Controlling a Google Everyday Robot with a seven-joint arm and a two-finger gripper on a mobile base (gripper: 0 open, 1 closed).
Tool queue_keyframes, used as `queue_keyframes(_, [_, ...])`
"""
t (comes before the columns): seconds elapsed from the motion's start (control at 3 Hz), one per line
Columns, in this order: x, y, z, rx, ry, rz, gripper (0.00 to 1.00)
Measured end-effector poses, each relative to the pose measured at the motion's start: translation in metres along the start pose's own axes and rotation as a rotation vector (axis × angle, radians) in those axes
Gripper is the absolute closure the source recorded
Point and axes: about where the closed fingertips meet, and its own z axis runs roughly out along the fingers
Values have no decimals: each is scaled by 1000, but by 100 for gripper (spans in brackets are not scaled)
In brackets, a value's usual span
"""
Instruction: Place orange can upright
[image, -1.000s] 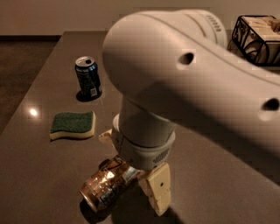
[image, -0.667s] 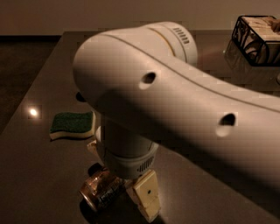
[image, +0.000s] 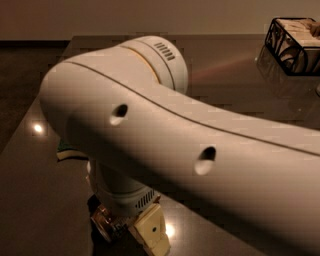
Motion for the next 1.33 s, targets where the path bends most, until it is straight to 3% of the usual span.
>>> queue_keyframes(0.67, [-8,-5,5,-24,17,11,43])
queue_keyframes(1.0, [0,-11,1,-45,-21,38,65])
queue_keyframes(1.33, [19,-23,-12,-63,-122,96,88])
